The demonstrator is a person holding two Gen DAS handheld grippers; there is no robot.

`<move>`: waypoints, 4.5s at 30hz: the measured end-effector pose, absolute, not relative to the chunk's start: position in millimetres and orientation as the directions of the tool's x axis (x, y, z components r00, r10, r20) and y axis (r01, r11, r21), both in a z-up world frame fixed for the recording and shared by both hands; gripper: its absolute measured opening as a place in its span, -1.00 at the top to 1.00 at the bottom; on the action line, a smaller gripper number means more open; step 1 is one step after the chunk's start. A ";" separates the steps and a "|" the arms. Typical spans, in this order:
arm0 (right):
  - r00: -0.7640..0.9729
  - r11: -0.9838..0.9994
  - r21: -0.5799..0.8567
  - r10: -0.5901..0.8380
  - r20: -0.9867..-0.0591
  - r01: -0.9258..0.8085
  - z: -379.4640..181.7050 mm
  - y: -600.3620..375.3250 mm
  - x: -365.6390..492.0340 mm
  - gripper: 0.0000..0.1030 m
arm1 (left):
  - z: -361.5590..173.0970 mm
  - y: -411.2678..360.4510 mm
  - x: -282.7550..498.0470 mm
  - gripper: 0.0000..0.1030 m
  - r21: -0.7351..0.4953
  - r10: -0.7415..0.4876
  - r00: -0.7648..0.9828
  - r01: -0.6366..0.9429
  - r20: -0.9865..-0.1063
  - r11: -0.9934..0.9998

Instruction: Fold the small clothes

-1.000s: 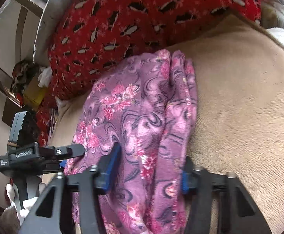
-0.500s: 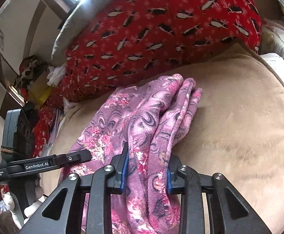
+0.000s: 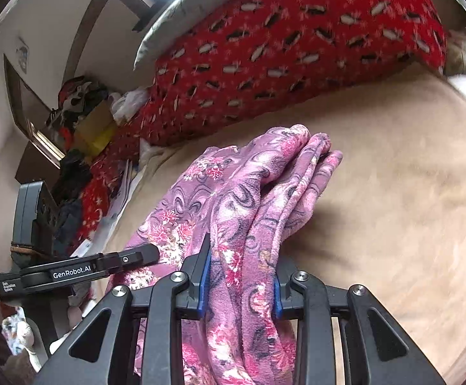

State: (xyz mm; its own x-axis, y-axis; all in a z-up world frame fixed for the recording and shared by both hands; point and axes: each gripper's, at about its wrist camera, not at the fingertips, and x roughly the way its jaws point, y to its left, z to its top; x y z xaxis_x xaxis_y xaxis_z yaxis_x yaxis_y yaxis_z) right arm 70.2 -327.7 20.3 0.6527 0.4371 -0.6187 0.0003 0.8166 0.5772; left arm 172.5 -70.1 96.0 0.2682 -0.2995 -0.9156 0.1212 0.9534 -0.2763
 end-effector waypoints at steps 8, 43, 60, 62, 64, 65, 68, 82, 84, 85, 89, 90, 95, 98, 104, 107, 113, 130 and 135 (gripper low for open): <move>0.521 0.846 0.525 0.408 -0.750 0.092 -48.1 -319.2 50.8 0.24 | 36.5 -33.1 160.8 0.07 -0.319 -0.318 0.134 0.012 -0.939 0.948; 0.542 0.917 0.389 0.371 -0.754 -0.087 -38.2 -319.3 66.9 0.62 | 25.0 -63.3 179.0 -0.59 -0.164 -0.189 0.209 0.132 -0.959 0.978; 0.526 0.950 0.309 0.282 -0.802 -0.038 -28.5 -310.0 4.5 0.44 | 40.3 -49.7 115.6 -0.64 -0.087 -0.135 0.265 0.186 -0.955 0.979; 0.542 0.946 0.319 0.296 -0.786 -0.054 -21.2 -310.8 -6.0 0.40 | 39.2 -49.0 111.3 -0.64 -0.085 -0.134 0.261 0.191 -0.956 0.978; 0.542 0.942 0.330 0.309 -0.782 -0.061 -21.9 -308.1 -14.8 0.39 | 36.6 -45.1 106.8 -0.64 -0.087 -0.133 0.253 0.185 -0.958 0.979; 0.533 0.944 0.323 0.305 -0.790 -0.061 -26.6 -306.3 -16.0 0.39 | 35.6 -44.3 105.7 -0.64 -0.089 -0.134 0.249 0.185 -0.959 0.979; 0.456 0.968 0.248 0.240 -0.857 -0.042 -48.7 -298.8 -19.8 0.38 | 36.4 -38.8 99.4 -0.64 -0.083 -0.129 0.244 0.190 -0.961 0.978; 0.603 0.890 0.451 0.320 -0.731 0.074 -9.1 -338.7 56.6 0.37 | 69.3 -23.4 176.9 -0.63 -0.212 -0.236 0.272 0.116 -0.933 0.970; 0.606 0.873 0.477 0.328 -0.725 0.098 -12.8 -343.5 81.4 0.37 | 66.6 -27.2 198.4 -0.63 -0.231 -0.250 0.255 0.102 -0.934 0.968; 0.607 0.863 0.492 0.332 -0.722 0.113 -17.3 -346.1 95.2 0.37 | 65.0 -30.8 207.1 -0.63 -0.238 -0.256 0.247 0.100 -0.935 0.966; 0.599 0.847 0.513 0.341 -0.725 0.139 -29.7 -349.3 134.0 0.61 | 51.0 -55.6 233.2 -0.63 -0.250 -0.266 0.230 0.096 -0.936 0.964; 0.601 0.844 0.522 0.354 -0.716 0.124 -30.8 -348.8 141.6 0.85 | 47.4 -58.8 236.4 -0.63 -0.240 -0.257 0.229 0.100 -0.939 0.966; 0.564 0.896 0.418 0.271 -0.780 0.148 -53.4 -351.1 156.2 0.96 | 18.6 -76.3 253.8 -0.81 -0.182 -0.202 0.209 0.110 -0.957 0.977; 0.575 0.889 0.438 0.291 -0.765 0.132 -53.6 -354.7 154.9 0.87 | 32.5 -81.2 251.3 -0.81 -0.144 -0.180 0.237 0.162 -0.955 0.976; 0.619 0.876 0.481 0.367 -0.694 0.020 -22.0 -344.1 116.0 0.70 | 66.9 -57.0 215.2 -0.81 -0.156 -0.211 0.322 0.190 -0.923 0.969; 0.596 0.903 0.430 0.343 -0.726 0.004 -32.6 -329.4 106.3 0.56 | 52.4 -54.5 203.8 -0.81 -0.111 -0.167 0.297 0.197 -0.940 0.974; 0.574 0.899 0.428 0.305 -0.760 0.089 -37.2 -332.8 92.1 0.42 | 48.6 -43.1 180.0 -0.81 -0.087 -0.135 0.264 0.188 -0.955 0.978; 0.569 0.868 0.494 0.382 -0.728 0.051 -31.5 -321.0 13.1 0.19 | 37.3 -22.4 138.8 -0.82 -0.117 -0.152 0.236 0.156 -0.960 0.981; 0.508 0.929 0.368 0.299 -0.808 0.037 -45.9 -303.1 5.2 0.22 | 39.6 -28.2 133.9 -0.82 -0.109 -0.147 0.236 0.164 -0.961 0.980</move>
